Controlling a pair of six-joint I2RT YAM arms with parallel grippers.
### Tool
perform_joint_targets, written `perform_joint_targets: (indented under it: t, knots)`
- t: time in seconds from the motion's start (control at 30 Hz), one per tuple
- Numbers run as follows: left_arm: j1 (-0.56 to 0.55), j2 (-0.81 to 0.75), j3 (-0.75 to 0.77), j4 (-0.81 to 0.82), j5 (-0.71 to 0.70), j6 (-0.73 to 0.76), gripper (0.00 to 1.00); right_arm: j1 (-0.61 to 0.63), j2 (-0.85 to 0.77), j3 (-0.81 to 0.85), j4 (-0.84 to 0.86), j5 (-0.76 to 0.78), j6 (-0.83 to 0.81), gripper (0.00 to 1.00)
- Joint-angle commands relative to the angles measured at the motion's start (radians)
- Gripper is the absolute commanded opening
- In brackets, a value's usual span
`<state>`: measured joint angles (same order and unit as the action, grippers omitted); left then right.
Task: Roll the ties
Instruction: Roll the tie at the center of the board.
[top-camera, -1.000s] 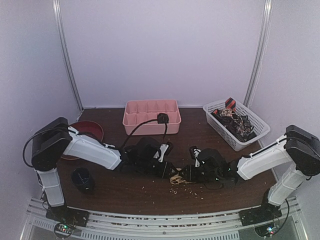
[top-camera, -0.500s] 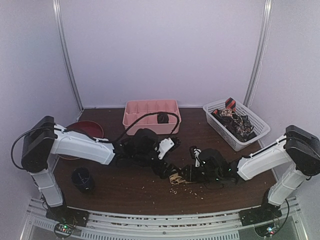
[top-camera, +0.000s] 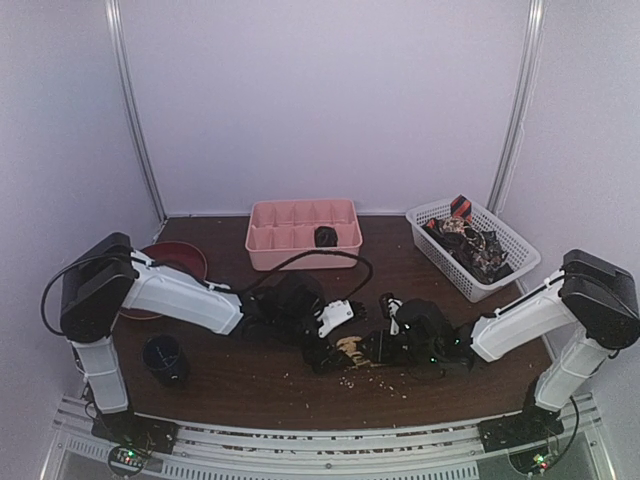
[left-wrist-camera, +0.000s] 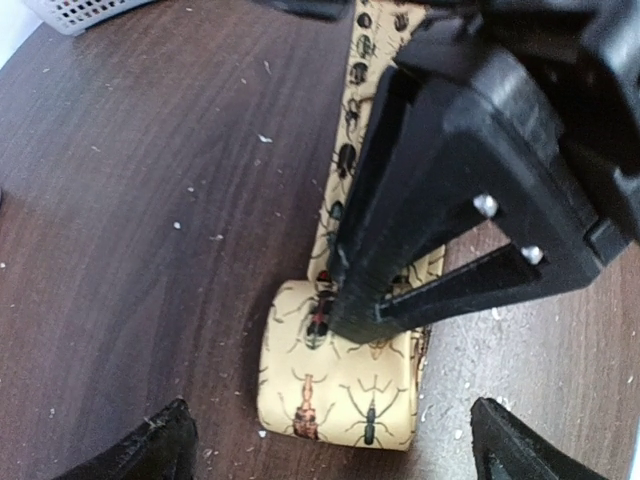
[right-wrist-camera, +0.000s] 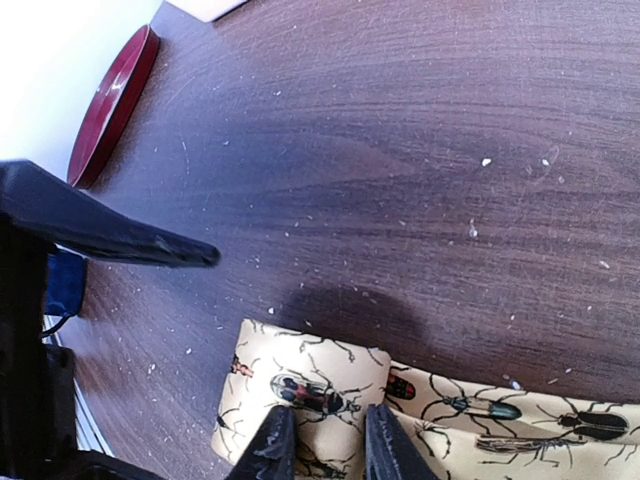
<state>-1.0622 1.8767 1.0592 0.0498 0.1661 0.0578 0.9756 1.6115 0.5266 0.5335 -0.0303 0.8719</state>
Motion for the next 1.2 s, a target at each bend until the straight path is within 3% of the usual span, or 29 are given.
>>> perform_joint_targets:
  t: [0.0,0.3,0.53,0.73,0.83,0.93,1.1,1.17]
  knots:
    - [0.011,0.056,0.021,0.014,0.069,0.059,0.95,-0.002,0.023,-0.002,0.01,0.02,0.02,0.25]
    - [0.021,0.11,0.085,0.005,0.066,0.086,0.93,-0.003,0.027,-0.007,0.034,-0.006,0.014,0.25]
    - [0.021,0.139,0.12,-0.027,0.122,0.096,0.86,-0.002,0.03,-0.015,0.062,-0.02,0.024,0.25]
    - [0.021,0.118,0.096,-0.015,0.158,0.102,0.68,-0.003,0.018,-0.026,0.063,-0.011,0.024,0.25]
    - [0.021,0.115,0.069,0.014,0.185,0.107,0.54,0.0,0.016,-0.047,0.083,-0.016,0.035,0.25]
    - [0.021,0.117,0.059,0.031,0.197,0.109,0.48,-0.001,0.015,-0.06,0.092,-0.02,0.045,0.26]
    - [0.021,0.091,0.046,0.026,0.182,0.118,0.48,0.0,0.022,-0.08,0.122,-0.029,0.059,0.26]
    - [0.021,0.088,0.05,0.015,0.176,0.119,0.56,0.0,0.019,-0.085,0.122,-0.036,0.062,0.26]
